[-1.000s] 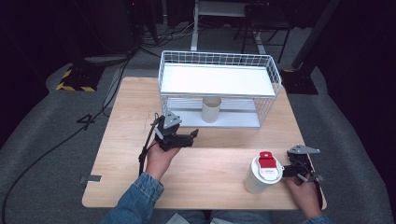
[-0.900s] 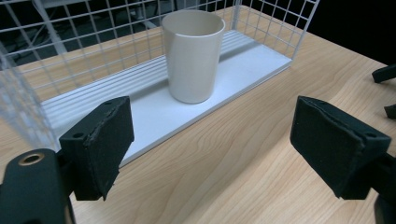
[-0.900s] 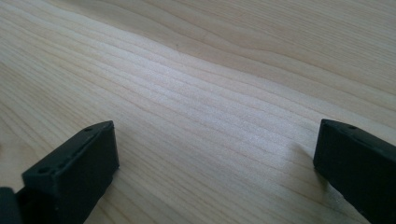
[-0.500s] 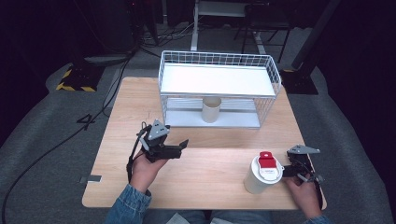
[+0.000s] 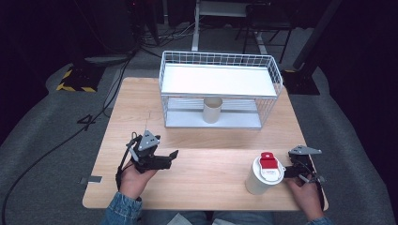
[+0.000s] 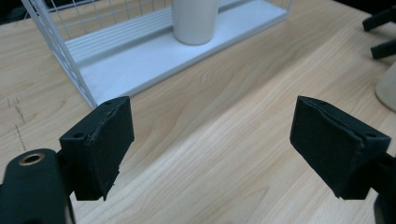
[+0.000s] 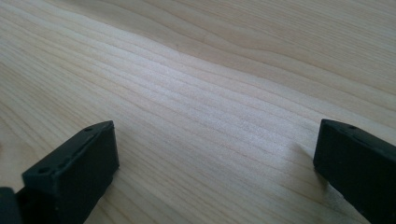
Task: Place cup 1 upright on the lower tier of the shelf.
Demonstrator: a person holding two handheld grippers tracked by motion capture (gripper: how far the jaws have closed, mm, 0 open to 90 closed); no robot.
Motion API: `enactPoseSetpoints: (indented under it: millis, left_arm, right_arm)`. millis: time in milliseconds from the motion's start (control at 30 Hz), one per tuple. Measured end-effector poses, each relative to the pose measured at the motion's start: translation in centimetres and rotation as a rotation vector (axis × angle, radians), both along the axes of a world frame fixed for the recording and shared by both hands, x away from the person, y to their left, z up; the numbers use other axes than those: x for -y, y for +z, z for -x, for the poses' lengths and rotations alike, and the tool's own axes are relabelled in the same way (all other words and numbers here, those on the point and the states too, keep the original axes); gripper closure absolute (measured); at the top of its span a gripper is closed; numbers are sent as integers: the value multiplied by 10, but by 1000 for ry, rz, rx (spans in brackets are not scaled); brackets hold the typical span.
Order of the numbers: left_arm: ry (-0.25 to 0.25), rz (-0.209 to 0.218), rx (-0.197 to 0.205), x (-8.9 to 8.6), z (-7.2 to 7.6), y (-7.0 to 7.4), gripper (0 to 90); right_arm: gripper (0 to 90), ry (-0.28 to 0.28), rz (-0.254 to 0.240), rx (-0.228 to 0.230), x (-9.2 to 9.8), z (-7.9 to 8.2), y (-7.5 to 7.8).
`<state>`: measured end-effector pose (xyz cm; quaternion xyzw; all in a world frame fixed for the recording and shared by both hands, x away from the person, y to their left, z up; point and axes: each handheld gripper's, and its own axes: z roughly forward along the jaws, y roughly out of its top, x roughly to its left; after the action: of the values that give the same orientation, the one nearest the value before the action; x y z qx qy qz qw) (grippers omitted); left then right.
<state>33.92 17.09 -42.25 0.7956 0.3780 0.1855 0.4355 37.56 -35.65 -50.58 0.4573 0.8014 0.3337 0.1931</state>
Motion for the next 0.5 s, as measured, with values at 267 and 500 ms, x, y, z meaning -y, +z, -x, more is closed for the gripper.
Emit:
enactPoseSetpoints:
  millis: [267,500]
  left_arm:
    - [35,6,-26,-19,9,-10,142]
    - [65,4,-62,-33,13,-22,142]
  right_arm:
    - [1,0,0,0,0,0,0]
    - [1,0,0,0,0,0,0]
